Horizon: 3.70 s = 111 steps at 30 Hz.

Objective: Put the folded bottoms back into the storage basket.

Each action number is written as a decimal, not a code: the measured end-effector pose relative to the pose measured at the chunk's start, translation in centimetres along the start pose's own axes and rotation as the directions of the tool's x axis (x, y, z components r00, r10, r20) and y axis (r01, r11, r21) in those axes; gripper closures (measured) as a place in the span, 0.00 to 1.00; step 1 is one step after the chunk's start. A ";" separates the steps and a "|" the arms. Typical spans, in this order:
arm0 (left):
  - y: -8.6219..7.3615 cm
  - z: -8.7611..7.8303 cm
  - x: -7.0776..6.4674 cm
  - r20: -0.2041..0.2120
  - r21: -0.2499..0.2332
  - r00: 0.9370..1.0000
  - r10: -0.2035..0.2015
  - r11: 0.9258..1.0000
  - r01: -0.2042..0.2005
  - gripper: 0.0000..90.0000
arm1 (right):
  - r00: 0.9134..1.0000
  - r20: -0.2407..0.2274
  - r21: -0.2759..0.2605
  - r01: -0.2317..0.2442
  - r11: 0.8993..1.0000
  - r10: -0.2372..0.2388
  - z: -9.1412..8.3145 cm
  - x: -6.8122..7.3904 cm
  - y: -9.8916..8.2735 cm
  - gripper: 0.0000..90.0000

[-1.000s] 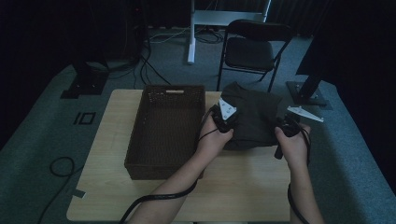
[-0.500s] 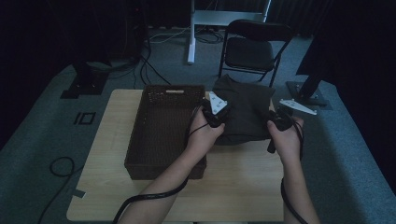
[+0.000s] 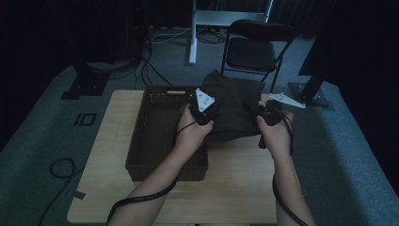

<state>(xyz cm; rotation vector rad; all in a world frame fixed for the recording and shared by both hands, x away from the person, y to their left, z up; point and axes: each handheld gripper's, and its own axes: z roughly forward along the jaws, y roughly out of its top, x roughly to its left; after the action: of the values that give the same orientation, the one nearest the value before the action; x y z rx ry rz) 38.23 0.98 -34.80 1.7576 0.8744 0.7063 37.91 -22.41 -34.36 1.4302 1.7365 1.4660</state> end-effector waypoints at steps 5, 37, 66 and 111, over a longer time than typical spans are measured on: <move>-0.5 -0.7 1.3 -0.014 0.006 1.000 -0.010 1.000 0.010 0.88 | 1.000 -0.019 -0.001 0.010 1.000 -0.010 1.0 1.3 -0.1 0.82; -2.9 -6.4 9.6 -0.141 0.030 0.989 -0.040 0.999 0.045 0.88 | 0.989 -0.142 0.017 0.049 0.999 -0.046 7.1 10.4 0.2 0.82; -9.0 -6.1 13.3 -0.213 0.085 0.972 -0.097 0.989 0.117 0.88 | 0.989 -0.135 0.083 0.075 0.994 -0.063 12.6 14.0 -4.3 0.81; -15.3 -2.7 13.3 -0.192 0.234 0.975 -0.114 0.959 0.158 0.88 | 0.997 -0.074 0.237 0.049 0.970 -0.032 16.3 12.1 -11.1 0.81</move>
<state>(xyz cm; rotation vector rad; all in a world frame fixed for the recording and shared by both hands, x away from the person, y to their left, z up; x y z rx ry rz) 40.11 16.87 -47.60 1.8509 1.2387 0.6929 42.62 -3.36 -46.58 1.4656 2.0305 1.3357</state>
